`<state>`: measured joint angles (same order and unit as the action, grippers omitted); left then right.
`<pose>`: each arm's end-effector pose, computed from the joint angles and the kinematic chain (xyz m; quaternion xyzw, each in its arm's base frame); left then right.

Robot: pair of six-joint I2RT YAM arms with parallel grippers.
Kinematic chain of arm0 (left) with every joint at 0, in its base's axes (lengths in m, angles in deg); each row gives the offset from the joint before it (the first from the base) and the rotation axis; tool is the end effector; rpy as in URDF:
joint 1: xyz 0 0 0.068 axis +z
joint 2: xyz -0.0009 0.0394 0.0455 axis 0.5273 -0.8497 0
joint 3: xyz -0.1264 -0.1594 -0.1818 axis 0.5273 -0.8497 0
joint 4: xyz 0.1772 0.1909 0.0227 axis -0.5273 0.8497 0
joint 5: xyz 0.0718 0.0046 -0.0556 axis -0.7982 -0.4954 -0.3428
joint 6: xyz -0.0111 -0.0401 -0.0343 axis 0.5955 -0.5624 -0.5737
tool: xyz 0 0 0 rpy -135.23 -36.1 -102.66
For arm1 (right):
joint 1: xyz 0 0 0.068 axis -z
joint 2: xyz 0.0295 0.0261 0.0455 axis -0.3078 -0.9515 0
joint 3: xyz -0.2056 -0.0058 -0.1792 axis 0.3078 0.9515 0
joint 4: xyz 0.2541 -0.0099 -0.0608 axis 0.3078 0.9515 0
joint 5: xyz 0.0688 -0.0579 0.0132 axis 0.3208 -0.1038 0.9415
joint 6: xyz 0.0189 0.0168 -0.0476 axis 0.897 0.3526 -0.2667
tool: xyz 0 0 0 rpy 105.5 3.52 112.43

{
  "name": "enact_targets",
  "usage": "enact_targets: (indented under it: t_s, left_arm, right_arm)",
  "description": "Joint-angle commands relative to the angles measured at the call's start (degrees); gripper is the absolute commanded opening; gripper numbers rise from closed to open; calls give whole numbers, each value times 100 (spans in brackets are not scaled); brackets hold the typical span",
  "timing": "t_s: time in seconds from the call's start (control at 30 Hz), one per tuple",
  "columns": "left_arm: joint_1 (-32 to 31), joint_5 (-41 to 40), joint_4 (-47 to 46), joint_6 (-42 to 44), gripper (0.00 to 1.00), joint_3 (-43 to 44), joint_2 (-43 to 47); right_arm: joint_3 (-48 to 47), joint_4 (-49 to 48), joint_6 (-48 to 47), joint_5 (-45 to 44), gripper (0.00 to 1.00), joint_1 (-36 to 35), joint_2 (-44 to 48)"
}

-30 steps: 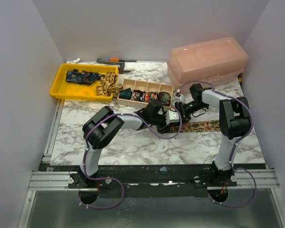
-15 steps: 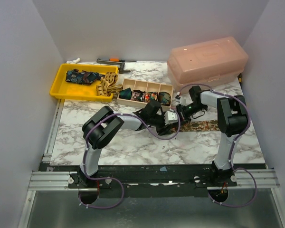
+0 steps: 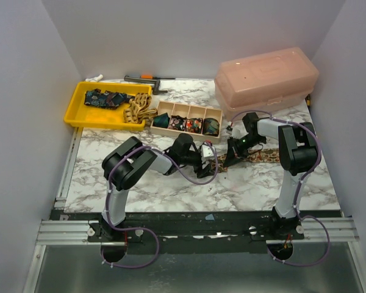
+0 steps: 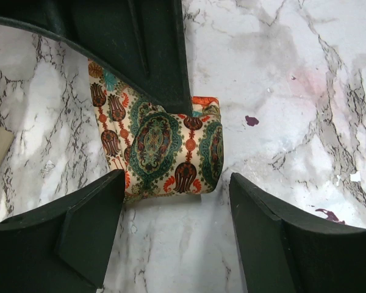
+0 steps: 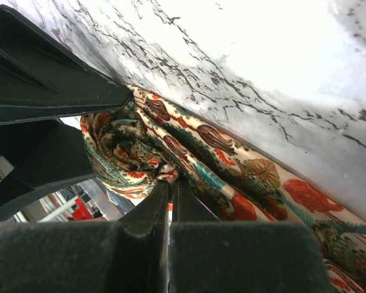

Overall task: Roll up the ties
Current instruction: Roll the tie at the center of the board.

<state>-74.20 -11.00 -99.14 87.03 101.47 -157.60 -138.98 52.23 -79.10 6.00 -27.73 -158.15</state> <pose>0.2622 -0.2711 0.1130 0.5517 0.6048 -0.4036 0.4087 0.3334 0.0826 0.1145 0.1168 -0.9207 -0.3715 0.0241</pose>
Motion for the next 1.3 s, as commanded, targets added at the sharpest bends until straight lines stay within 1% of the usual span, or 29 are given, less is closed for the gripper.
enact_targets:
  t_s: [0.0,0.1,0.27,0.47,0.6,0.73,0.83,0.9,0.97,1.03,1.1,1.13,1.17,1.27]
  left_arm:
    - [18,-97,-81,-325,72,95,-366]
    - [4,72,-72,-250,72,131,-346]
    - [-191,87,146,273,72,106,-149]
    - [-273,-113,374,635,73,253,-36]
    - [-298,107,525,854,72,359,-8]
    - [-355,193,777,963,62,511,-92]
    - [-399,143,726,804,58,481,-71]
    - [-399,129,565,641,49,406,-53]
    - [-397,126,456,542,37,342,-57]
    - [-385,168,412,469,29,287,-85]
    - [-358,237,468,448,22,246,-111]
    - [-331,251,481,430,20,213,-125]
    - [-310,268,482,411,17,192,-138]
    - [-226,322,499,384,15,103,-141]
  right_arm:
    - [-4,-224,-225,-619,0,-11,-163]
    - [-52,-118,-325,-455,0,-26,40]
    - [-143,64,-400,-147,0,-95,132]
    - [-198,162,-399,-81,0,-206,341]
    - [-197,199,-417,-108,0,-215,342]
    - [-299,183,-323,-24,0,-215,358]
    - [-385,185,-235,70,0,-215,403]
    - [-415,213,-198,139,0,-217,434]
    - [-433,224,-169,238,0,-224,461]
    - [-482,327,-198,287,0,-224,465]
    - [-557,516,-329,254,0,-216,457]
    - [-574,572,-374,214,2,-211,465]
    - [-599,638,-415,147,5,-198,470]
    - [-634,743,-488,76,9,-44,468]
